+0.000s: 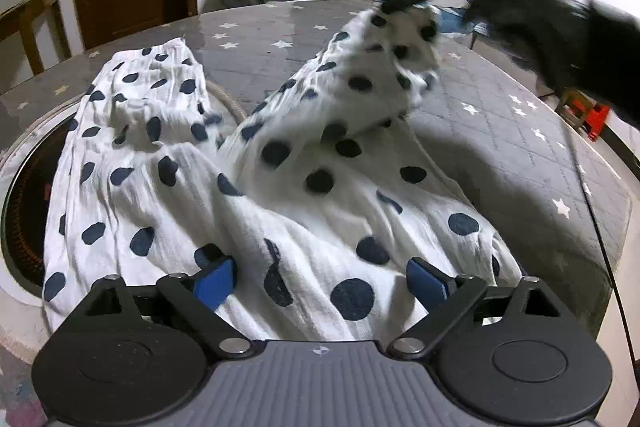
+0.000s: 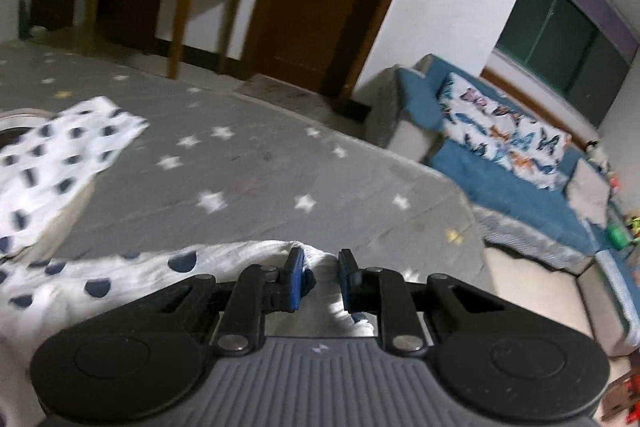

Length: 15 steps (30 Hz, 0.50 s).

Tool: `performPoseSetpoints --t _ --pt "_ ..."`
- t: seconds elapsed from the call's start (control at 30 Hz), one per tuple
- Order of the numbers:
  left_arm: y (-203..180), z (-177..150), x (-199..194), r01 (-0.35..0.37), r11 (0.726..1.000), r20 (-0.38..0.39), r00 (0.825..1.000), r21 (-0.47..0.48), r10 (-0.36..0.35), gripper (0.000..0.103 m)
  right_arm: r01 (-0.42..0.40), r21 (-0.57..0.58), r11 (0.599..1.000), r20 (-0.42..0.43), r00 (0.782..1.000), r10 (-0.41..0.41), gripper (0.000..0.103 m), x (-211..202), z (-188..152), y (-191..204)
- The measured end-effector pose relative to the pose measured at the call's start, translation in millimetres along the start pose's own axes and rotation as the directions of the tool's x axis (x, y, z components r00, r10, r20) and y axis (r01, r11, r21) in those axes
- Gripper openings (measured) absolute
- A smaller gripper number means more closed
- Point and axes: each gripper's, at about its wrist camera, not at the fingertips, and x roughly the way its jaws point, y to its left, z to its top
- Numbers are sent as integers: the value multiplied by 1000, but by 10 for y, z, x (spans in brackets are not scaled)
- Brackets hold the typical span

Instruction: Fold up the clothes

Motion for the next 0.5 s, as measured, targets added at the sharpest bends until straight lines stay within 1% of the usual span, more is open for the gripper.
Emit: performPoseSetpoints --t 0.1,0.2,0.23,0.33,0.37,0.5 --pt "-14 -10 10 26 999 2 1000 29 -27 95 33 -11 999 -24 999 -33 18 352 63 39" --pt "-43 -27 15 32 997 3 999 65 -32 95 61 -16 998 -48 997 -62 20 696 119 75" --pt "-52 -32 16 33 997 3 999 75 -33 95 60 -1 998 -58 997 -60 20 771 116 79" --pt "-64 -16 -43 49 994 21 998 94 -51 95 46 50 998 -64 997 -43 21 832 108 20" --pt "-71 -7 -71 53 993 32 998 101 -57 95 35 71 997 -63 998 -30 23 812 104 -24" --pt "-186 46 -194 94 987 85 991 127 -105 92 -13 136 991 -62 998 22 27 610 50 -238"
